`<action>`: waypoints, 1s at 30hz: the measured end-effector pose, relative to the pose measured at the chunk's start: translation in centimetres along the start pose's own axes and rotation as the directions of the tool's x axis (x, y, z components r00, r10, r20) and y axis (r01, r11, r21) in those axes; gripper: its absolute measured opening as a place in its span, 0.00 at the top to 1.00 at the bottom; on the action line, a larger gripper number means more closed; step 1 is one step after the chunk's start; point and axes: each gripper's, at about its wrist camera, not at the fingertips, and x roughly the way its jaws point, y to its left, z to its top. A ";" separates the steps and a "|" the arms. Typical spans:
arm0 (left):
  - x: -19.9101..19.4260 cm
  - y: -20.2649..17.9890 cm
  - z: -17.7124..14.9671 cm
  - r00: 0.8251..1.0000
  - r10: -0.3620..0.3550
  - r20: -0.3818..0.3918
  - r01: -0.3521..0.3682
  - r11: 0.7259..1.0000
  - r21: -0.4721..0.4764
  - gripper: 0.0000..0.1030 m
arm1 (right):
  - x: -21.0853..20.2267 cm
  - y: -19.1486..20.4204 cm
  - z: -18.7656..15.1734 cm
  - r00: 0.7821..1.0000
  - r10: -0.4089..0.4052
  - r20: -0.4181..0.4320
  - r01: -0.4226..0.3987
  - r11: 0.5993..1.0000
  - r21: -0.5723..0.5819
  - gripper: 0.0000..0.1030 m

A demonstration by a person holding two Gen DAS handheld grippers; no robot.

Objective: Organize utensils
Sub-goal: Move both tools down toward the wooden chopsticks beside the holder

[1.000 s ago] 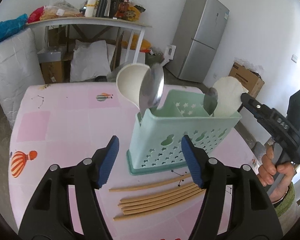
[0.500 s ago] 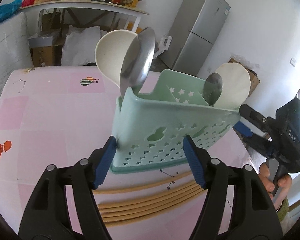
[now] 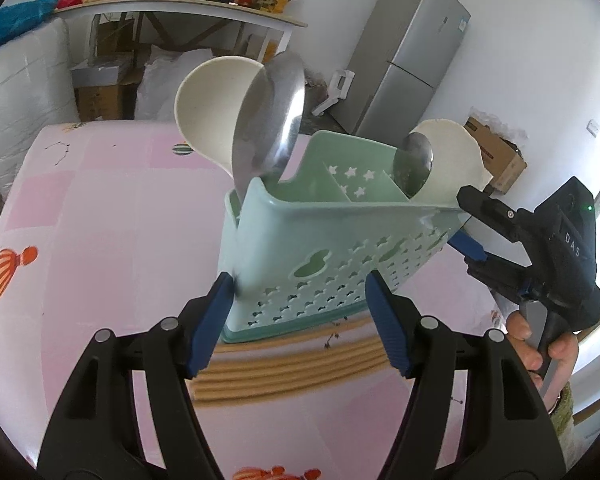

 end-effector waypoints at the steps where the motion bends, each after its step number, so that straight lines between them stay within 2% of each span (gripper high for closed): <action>1: -0.2 0.0 -0.1 1.000 0.001 -0.002 -0.001 1.000 -0.010 0.38 | -0.1 0.1 -0.1 1.000 -0.001 -0.003 0.001 1.000 0.003 0.35; 10: -2.0 0.1 -1.2 1.000 0.006 -0.019 -0.007 0.999 -0.044 0.38 | -1.0 1.1 -1.8 1.000 -0.005 -0.019 0.005 1.000 0.029 0.35; 21: -1.2 0.1 -1.1 0.999 0.043 0.025 -0.044 0.999 0.013 0.38 | -1.2 1.4 -2.4 1.000 -0.008 0.006 0.007 1.000 0.029 0.35; 30: -1.0 1.2 -1.4 0.999 0.011 0.039 -0.012 1.000 0.017 0.37 | -1.5 1.4 -2.7 1.000 -0.003 0.004 0.003 0.999 0.034 0.35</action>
